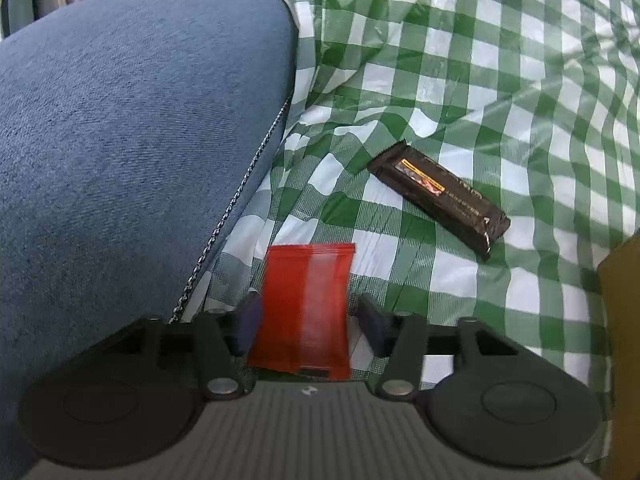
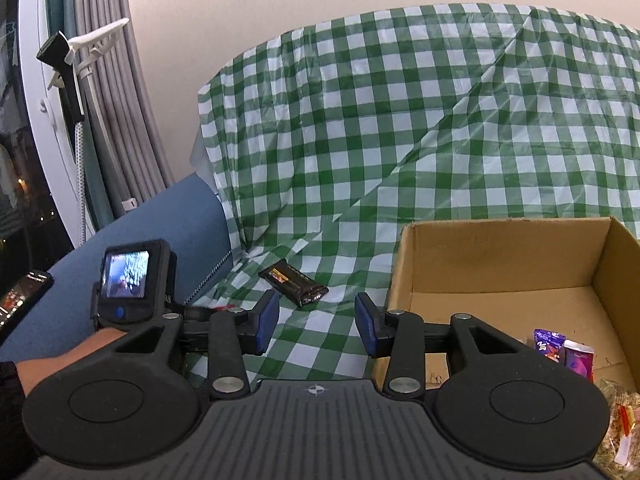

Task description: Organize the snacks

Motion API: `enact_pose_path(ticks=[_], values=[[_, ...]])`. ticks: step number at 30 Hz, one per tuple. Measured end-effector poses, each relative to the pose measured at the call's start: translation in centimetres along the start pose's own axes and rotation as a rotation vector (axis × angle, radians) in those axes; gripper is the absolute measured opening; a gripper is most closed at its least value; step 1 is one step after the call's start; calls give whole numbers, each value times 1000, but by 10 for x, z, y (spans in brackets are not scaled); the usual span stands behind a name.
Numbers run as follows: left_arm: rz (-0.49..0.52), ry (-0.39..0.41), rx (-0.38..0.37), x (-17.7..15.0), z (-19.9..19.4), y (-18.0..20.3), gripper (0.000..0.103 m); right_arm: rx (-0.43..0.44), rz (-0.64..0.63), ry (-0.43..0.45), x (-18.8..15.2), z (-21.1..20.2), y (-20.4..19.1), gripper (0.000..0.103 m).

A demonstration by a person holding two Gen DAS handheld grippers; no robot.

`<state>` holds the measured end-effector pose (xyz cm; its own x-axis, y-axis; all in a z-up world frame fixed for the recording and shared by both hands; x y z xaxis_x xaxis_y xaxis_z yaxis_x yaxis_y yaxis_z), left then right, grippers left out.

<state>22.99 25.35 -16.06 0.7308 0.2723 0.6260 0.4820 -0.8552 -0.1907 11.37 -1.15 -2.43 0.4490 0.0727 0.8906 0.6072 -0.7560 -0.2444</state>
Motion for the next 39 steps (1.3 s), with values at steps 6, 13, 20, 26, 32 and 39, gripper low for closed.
enact_pose_path(ticks=[6,13,20,26,32,39], values=[[-98,0,-82,13,-29,-9,16,-13,-33,-25,-5,7,-2,44],[-210,-150,-159,0,-24,-12,23,0,-115,-32,-8,9,-13,44],[-210,-210,-169,-4,-16,-11,44,5,-215,-37,-9,6,-25,53],[-135,-209,-127,-10,-15,-1,45,31,-257,-49,-11,8,-33,53],[-154,-229,-118,-10,-13,-1,46,81,-166,-137,11,28,-26,59],[-180,-251,-123,-9,-12,-1,47,77,-210,-171,78,98,-25,61]])
Point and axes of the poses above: each gripper's, at about its wrist camera, not at the fingertips, and z roughly the way its jaws point, y to its right, x to its top, the point moved 9 cm from there along z, roughly the way its jaws point, and after that the axes turned 14 degrees about x, right-handed, at the moved point
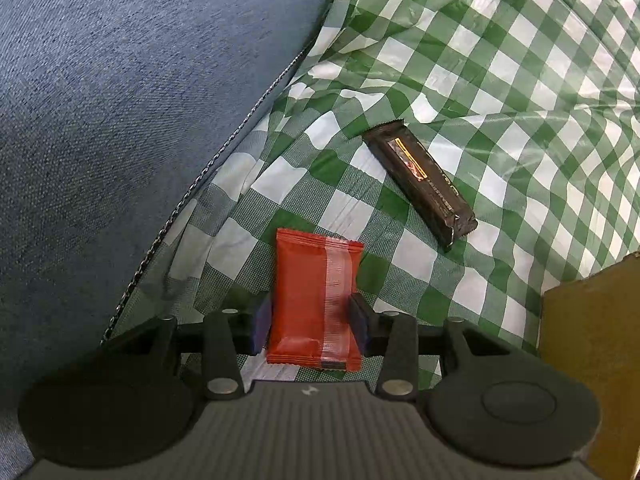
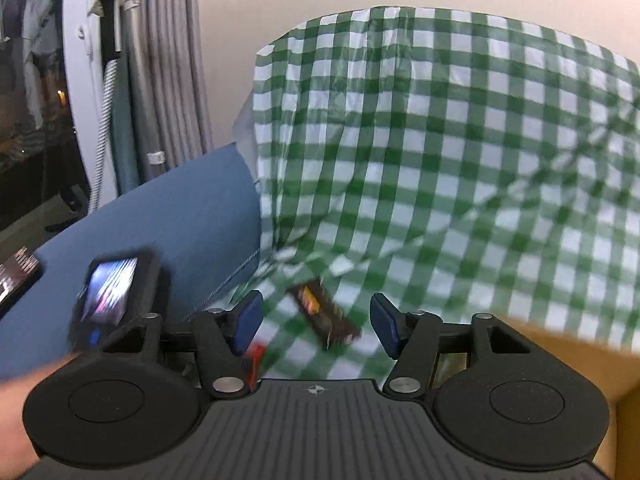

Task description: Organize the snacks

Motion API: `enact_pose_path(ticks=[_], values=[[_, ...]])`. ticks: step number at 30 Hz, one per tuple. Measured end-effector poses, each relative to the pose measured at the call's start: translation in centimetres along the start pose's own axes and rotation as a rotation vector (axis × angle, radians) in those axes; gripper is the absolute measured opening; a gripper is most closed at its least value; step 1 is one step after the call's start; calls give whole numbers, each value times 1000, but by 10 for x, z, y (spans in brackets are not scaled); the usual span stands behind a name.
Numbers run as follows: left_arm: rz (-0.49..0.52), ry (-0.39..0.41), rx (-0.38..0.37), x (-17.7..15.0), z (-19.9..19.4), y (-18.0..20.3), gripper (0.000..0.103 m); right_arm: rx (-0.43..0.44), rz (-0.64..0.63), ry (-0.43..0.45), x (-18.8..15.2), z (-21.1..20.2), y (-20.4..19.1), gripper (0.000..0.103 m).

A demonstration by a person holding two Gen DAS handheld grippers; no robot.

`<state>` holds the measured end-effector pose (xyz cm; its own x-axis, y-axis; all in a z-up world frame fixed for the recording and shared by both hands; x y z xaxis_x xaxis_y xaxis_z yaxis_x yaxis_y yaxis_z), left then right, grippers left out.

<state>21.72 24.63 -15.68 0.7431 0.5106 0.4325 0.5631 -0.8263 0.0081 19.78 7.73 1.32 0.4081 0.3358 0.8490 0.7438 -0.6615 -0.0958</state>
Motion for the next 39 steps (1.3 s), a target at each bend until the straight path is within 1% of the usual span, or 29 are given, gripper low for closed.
enact_pose_path(ticks=[3,6,7,8,9,11,14,16,17,19,20,22,23,24,25,27,29,30,33,35,36,38,39], values=[[-15,-9,-7,0,0,-1,47,-4,20,-31,16,35,12,61],[-31,-18,-10,1,1,-2,47,2,33,-112,17,78,20,61],[-40,-23,-12,1,1,-2,47,0,26,-135,14,95,22,64],[-48,-28,-17,1,1,-2,50,-4,19,-162,9,109,24,66],[-53,-33,-23,1,1,-3,50,-14,14,-191,3,124,27,66],[-64,-42,-31,2,1,-4,50,-45,7,-223,-12,150,36,70],[-77,-54,-39,3,1,-6,50,-62,58,-301,-38,186,53,70],[-80,-57,-42,3,1,-6,51,-84,51,-338,-49,202,61,73],[-84,-60,-43,3,1,-6,51,-86,47,-358,-55,209,64,76],[-89,-65,-46,4,1,-6,51,-86,36,-393,-64,221,66,76],[-87,-66,-47,3,0,-7,51,-87,29,-403,-67,225,67,79],[-89,-68,-51,4,1,-7,51,-82,37,-389,-65,228,69,79],[-90,-69,-52,3,1,-8,51,-71,50,-388,-66,229,69,73],[-90,-69,-51,3,1,-8,51,-51,62,-381,-66,228,67,68],[-89,-69,-49,4,2,-7,51,-37,64,-373,-65,227,65,55],[-86,-67,-44,4,1,-7,51,-20,37,-372,-64,226,59,41],[-87,-66,-43,4,1,-7,50,0,35,-380,-61,223,55,40],[-83,-64,-39,4,1,-7,50,7,43,-369,-58,218,53,40],[-73,-58,-32,4,2,-7,49,-19,75,-340,-47,199,52,39],[-62,-48,-20,4,2,-8,42,-49,109,-320,-38,176,50,39],[-53,-43,-16,4,2,-8,41,-67,127,-302,-34,161,49,39],[-43,-31,-13,4,1,-10,33,-85,153,-268,-28,131,43,39],[-35,-25,-12,4,1,-11,31,-91,161,-246,-26,112,37,39]])
Point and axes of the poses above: each gripper's, at about its wrist camera, not at the fingertips, and z roughly the way its jaws point, y to its right, x to its top, the point moved 9 cm from there along z, roughly the way its jaws point, and after that the axes turned 14 degrees about x, right-handed, at the moved point
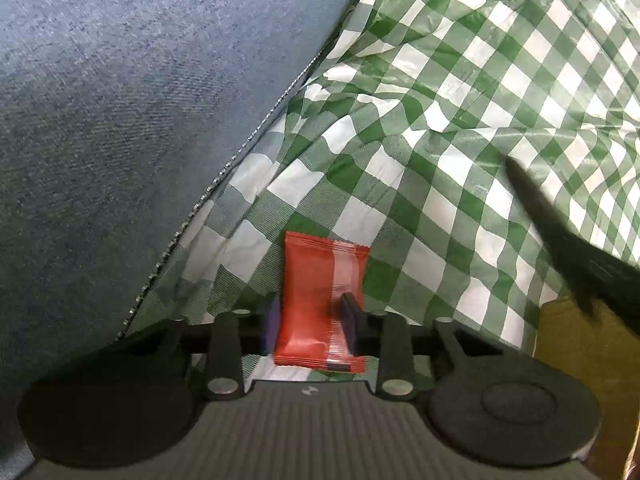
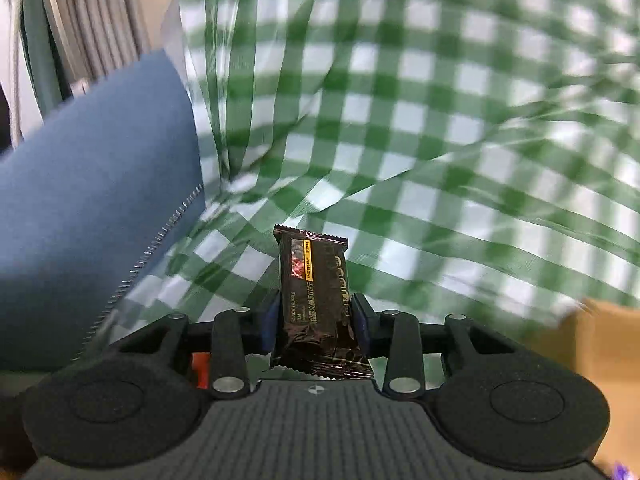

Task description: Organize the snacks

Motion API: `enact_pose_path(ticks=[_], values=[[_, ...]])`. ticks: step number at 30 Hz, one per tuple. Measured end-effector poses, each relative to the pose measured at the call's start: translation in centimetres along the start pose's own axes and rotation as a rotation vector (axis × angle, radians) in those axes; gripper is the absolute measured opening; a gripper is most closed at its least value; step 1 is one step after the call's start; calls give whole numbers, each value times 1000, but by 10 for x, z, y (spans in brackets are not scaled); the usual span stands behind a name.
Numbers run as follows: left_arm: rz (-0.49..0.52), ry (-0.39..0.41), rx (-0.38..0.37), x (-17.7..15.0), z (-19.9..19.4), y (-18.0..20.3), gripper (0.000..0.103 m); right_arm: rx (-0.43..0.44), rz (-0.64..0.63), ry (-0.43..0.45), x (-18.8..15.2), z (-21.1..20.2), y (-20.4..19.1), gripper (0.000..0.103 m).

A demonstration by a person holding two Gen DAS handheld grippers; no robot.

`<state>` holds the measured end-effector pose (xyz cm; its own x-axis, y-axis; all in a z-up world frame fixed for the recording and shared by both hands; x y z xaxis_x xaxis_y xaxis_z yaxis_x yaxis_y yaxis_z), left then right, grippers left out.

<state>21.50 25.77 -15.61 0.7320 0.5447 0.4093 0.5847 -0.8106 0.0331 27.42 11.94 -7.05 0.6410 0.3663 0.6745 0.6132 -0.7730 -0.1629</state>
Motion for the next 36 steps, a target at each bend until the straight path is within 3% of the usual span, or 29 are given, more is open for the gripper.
enact_pose_path(ticks=[6,10,14,16,21,26,30,34,36], values=[[78,45,1,-12,-11,-4,4,5,-10,78,-46,-95,-29,39],[124,56,-58,-26,-27,-13,2,14,-53,107,-91,-140,-53,39],[116,69,-204,-39,-59,-31,4,49,-102,89,-149,-160,-82,39],[135,117,-196,-48,-73,-37,4,62,-113,72,-176,-156,-91,39],[119,125,-170,-57,-74,-30,14,36,-145,14,-217,-130,-100,39],[144,215,-105,-41,-68,-9,46,-23,-111,-26,-228,-110,-89,39],[131,212,-60,-29,-47,6,47,19,-37,-96,-238,-95,-80,41],[110,206,-21,-19,-29,17,56,26,-34,-149,-245,-83,-82,58],[106,196,1,-15,-20,20,56,26,-33,-169,-247,-77,-82,59]])
Point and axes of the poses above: each gripper's, at about its wrist camera, not at the fingertips, and z roughly the way its jaws point, y to its right, x to its top, the point moved 9 cm from there along z, roughly the way its jaws point, and after that the axes turned 14 degrees about x, right-handed, at the moved point
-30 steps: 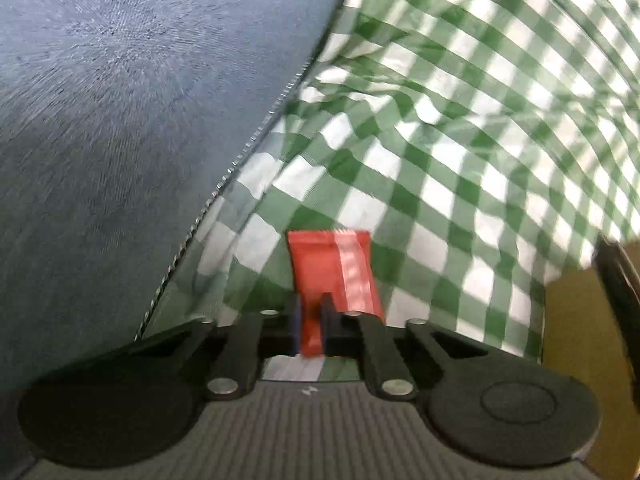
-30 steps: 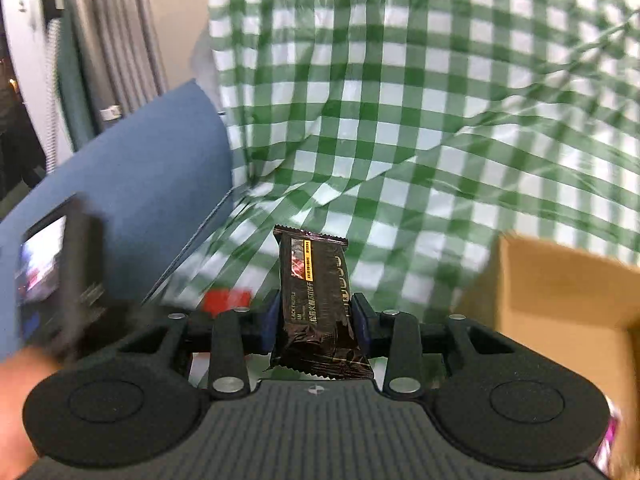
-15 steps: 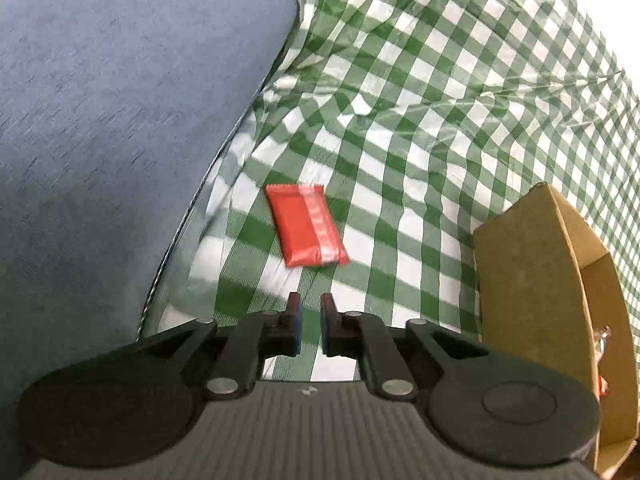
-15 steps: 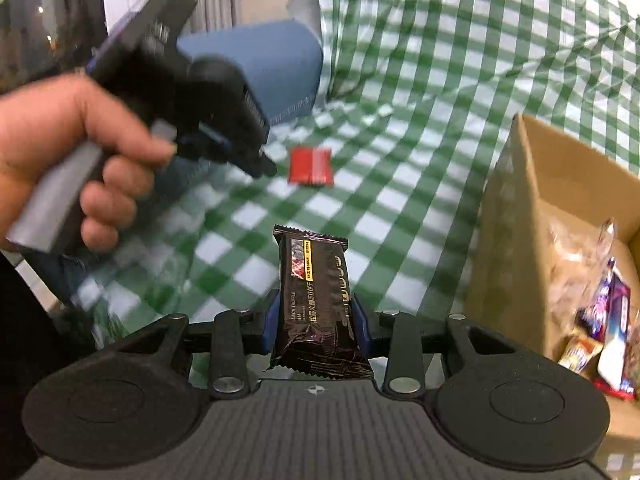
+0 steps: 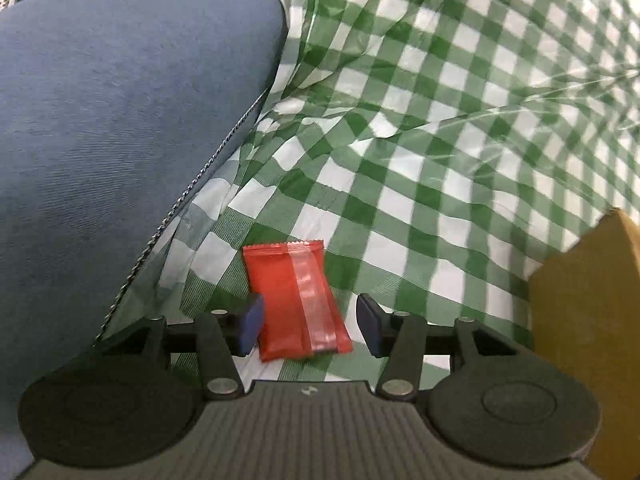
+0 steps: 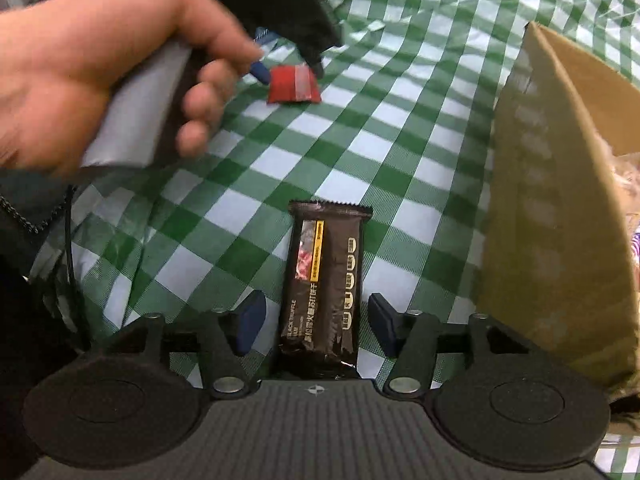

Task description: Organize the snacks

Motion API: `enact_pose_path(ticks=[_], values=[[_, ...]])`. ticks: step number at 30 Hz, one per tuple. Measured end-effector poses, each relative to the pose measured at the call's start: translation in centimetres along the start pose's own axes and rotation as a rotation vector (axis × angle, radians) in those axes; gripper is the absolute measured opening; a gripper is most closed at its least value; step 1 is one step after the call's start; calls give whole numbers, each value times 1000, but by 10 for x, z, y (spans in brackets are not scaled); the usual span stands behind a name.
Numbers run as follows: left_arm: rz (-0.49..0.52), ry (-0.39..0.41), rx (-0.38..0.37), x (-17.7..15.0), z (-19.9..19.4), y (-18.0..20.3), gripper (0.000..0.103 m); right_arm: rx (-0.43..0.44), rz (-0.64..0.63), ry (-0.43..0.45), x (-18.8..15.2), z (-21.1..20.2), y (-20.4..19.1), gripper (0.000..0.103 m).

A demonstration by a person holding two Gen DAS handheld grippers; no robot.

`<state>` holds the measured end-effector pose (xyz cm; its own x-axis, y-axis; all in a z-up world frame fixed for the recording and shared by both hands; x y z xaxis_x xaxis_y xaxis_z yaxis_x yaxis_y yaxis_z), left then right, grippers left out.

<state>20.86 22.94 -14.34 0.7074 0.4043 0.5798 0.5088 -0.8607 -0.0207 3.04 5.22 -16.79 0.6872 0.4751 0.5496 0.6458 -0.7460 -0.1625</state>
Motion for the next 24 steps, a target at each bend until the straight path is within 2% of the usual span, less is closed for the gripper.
enact_pose_path(ticks=[7,18,21,22,24], values=[[35,-5,66,1,17,5,57,4,0,-17,1,12,0,60],[87,9,91,-5,19,9,57,0,-4,-2,2,13,2,59],[106,17,102,-5,19,9,52,-5,-10,5,2,12,3,48],[113,20,107,-5,19,8,48,-6,-13,9,2,11,3,42],[119,27,100,-4,17,7,43,-3,-13,16,3,10,4,41]])
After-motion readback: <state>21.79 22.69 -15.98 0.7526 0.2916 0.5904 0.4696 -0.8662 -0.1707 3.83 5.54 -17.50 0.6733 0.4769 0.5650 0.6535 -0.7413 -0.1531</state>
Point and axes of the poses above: each gripper's, at about its wrist camera, not at the fingertips, and z roughly the way its jaws point, y to its right, x to its top, the point moved 9 cm from there along z, roughly the way its jaws point, and after that the axes turned 14 degrees about x, right-handed, at the moved point
